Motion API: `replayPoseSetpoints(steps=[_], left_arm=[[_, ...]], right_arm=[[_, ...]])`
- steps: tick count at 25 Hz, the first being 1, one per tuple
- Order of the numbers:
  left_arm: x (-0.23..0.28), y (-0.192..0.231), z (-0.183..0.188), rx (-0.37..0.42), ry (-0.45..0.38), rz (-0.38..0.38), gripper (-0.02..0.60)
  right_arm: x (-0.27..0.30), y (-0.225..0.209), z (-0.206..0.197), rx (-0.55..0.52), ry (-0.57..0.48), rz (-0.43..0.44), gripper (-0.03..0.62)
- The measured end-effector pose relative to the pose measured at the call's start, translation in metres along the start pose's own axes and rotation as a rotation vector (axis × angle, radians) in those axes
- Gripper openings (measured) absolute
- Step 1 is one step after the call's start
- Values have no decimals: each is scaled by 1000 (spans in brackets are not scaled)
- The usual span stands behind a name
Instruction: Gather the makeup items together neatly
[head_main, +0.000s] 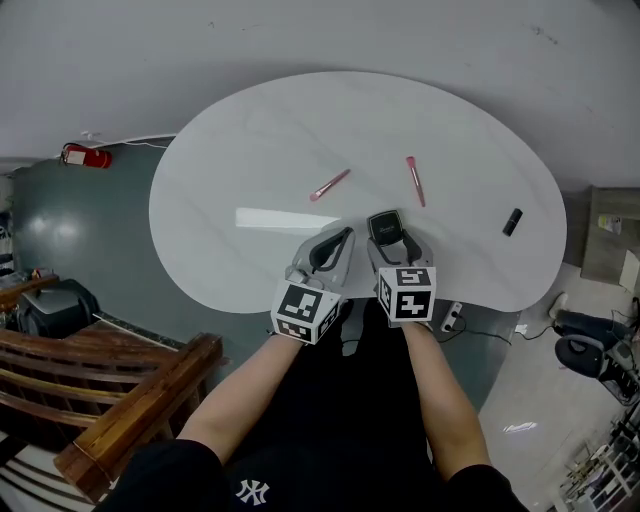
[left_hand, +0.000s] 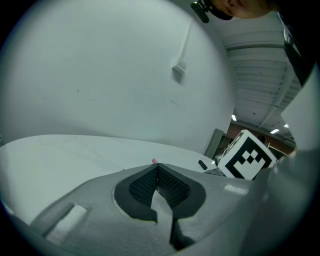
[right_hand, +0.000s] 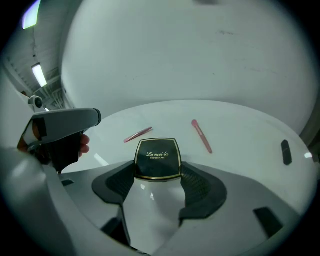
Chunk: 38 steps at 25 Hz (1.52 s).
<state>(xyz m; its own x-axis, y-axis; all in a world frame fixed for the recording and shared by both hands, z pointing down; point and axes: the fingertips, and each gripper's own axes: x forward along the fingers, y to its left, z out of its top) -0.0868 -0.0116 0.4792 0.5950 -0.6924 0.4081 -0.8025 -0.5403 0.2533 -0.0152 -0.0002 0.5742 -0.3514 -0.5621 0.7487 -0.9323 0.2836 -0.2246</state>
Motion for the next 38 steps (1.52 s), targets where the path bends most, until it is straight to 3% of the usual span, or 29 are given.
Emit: replayPoseSetpoints(steps=[19,29,35,38], left_arm=[[-37,12,-25,21,23,-26,8],[-45,15,-28,23,21,-43,8],[-44,12,-28,20,24,-60,8],[-43,8,-28,13,26,-70,8]], right_arm=[[21,28,-48,157,18,-184,301],[25,31,-49,230,7,-168,309],[12,31,-47,212,6,-175,316],[-3,29,-42,183,-6,-190,262]])
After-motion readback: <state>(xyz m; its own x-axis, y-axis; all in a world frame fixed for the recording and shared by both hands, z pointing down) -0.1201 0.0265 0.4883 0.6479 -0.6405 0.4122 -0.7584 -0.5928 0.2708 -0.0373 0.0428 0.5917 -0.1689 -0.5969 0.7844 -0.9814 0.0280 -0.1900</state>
